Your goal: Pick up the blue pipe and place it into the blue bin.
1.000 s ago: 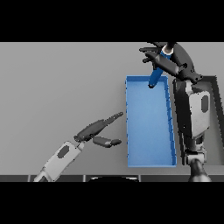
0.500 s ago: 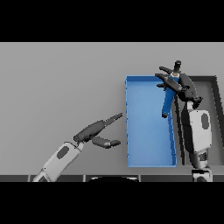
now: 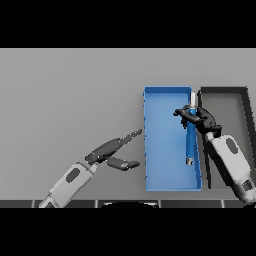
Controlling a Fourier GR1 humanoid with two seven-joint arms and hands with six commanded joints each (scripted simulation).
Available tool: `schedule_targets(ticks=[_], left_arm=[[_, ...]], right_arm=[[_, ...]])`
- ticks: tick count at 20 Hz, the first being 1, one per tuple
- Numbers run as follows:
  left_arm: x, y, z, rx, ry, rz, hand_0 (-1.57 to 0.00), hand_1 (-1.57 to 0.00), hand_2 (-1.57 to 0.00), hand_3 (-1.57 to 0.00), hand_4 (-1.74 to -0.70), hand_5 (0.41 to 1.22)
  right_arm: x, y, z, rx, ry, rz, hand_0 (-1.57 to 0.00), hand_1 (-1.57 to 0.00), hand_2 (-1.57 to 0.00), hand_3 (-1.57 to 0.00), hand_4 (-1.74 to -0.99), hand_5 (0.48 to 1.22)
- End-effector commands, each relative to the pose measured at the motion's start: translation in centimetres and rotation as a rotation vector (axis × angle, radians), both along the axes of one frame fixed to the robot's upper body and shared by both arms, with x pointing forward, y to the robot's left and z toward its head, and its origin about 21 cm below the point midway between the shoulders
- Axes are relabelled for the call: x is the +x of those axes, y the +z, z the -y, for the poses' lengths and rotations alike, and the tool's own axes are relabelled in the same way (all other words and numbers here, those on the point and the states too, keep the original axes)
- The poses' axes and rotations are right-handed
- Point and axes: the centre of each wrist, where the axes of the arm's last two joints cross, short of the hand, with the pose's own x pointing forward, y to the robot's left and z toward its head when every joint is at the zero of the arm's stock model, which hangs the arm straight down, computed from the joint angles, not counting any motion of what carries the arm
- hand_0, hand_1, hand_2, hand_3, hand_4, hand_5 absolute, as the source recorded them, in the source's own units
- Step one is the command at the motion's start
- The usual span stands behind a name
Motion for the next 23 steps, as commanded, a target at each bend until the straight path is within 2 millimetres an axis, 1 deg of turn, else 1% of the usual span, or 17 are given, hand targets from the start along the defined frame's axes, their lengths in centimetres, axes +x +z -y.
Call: schedule_targets(ticks=[1, 2, 3, 5, 6, 7, 8, 9, 10, 11, 14, 18, 20, 21, 23], left_arm=[[-0.2, 0.0, 0.0, -0.003, -0.003, 0.005, 0.0, 0.0, 0.0, 0.0, -0.83, 0.476], [0.1, -0.1, 0.0, 0.007, 0.004, -0.005, 0.0, 0.0, 0.0, 0.0, -0.83, 0.476], [0.0, -0.3, -0.1, 0.008, 0.003, -0.005, 0.0, 0.0, 0.0, 0.0, -0.83, 0.476], [-0.1, -0.2, -0.2, 0.001, 0.006, 0.0, 0.0, 0.0, 0.0, 0.0, -0.83, 0.477], [-0.1, -0.1, -0.1, -0.004, 0.005, -0.003, 0.0, 0.0, 0.0, 0.0, -0.83, 0.477], [0.0, -0.2, 0.0, 0.0, 0.007, -0.001, 0.0, 0.0, 0.0, 0.0, -0.83, 0.477], [0.1, -0.2, 0.0, 0.0, 0.012, -0.004, 0.0, 0.0, 0.0, 0.0, -0.83, 0.475], [0.0, -0.1, -0.3, -0.012, 0.004, 0.005, 0.0, 0.0, 0.0, 0.0, -0.83, 0.473], [0.0, -0.1, -0.3, -0.007, 0.009, 0.006, 0.0, 0.0, 0.0, 0.0, -0.83, 0.472], [0.0, -0.2, -0.3, -0.004, 0.008, 0.0, 0.0, 0.0, 0.0, 0.0, -0.83, 0.471], [-0.2, 0.0, -0.4, -0.007, 0.006, -0.001, 0.0, 0.0, 0.0, 0.0, -0.83, 0.471], [-0.2, 0.1, -0.3, 0.005, 0.006, 0.004, 0.0, 0.0, 0.0, 0.0, -0.83, 0.47], [-0.3, -0.1, -0.1, 0.014, 0.012, 0.006, 0.0, 0.0, 0.0, 0.0, -0.83, 0.472], [-0.3, 0.1, -0.3, 0.005, 0.008, 0.011, 0.0, 0.0, 0.0, 0.0, -0.83, 0.472], [-0.1, 0.8, -0.3, -0.003, 0.013, 0.022, 0.0, 0.0, 0.0, 0.0, -0.83, 0.474]], right_arm=[[-0.1, 0.1, 0.0, 0.013, -0.003, -0.036, -0.94, -0.88, -0.85, -0.52, -1.404, 1.159], [0.0, -0.1, -0.2, 0.013, -0.007, -0.069, -0.75, -0.71, -0.68, -0.41, -1.344, 1.172], [0.0, 0.0, -0.6, 0.015, 0.004, -0.089, -0.6, -0.57, -0.55, -0.33, -1.302, 1.182], [-0.4, 0.9, -0.7, -0.053, 0.107, -0.068, -0.38, -0.36, -0.35, -0.21, -1.234, 1.091], [-0.6, 0.8, -1.0, -0.105, 0.157, -0.026, -0.31, -0.29, -0.28, -0.17, -1.215, 1.044], [-0.5, 1.1, -1.1, -0.15, 0.182, -0.021, -0.25, -0.23, -0.22, -0.13, -1.204, 1.002], [-0.5, 1.0, -1.2, -0.172, 0.196, -0.026, -0.2, -0.18, -0.18, -0.11, -1.199, 0.967], [-0.5, 0.9, -1.3, -0.199, 0.208, -0.032, -0.16, -0.15, -0.14, -0.09, -1.196, 0.933], [-0.3, 0.9, -1.2, -0.21, 0.227, -0.039, -0.15, -0.12, -0.11, -0.07, -1.192, 0.907], [-0.4, 0.9, -1.5, -0.214, 0.233, -0.038, -0.12, -0.09, -0.09, -0.05, -1.189, 0.88], [-0.7, 0.9, -1.3, -0.229, 0.218, -0.045, -0.06, -0.05, -0.05, -0.03, -1.188, 0.818], [-0.5, 1.0, -1.5, -0.224, 0.212, -0.02, -0.03, -0.02, -0.02, -0.01, -1.176, 0.783], [-0.5, 1.1, -1.4, -0.245, 0.23, -0.016, -0.02, -0.01, -0.01, -0.01, -1.186, 0.772], [-0.4, 0.8, -1.6, -0.235, 0.224, -0.02, -0.02, -0.01, -0.01, -0.01, -1.186, 0.766], [-1.0, 0.9, -1.8, -0.23, 0.24, -0.018, -0.02, -0.01, -0.01, -0.01, -1.186, 0.769]])
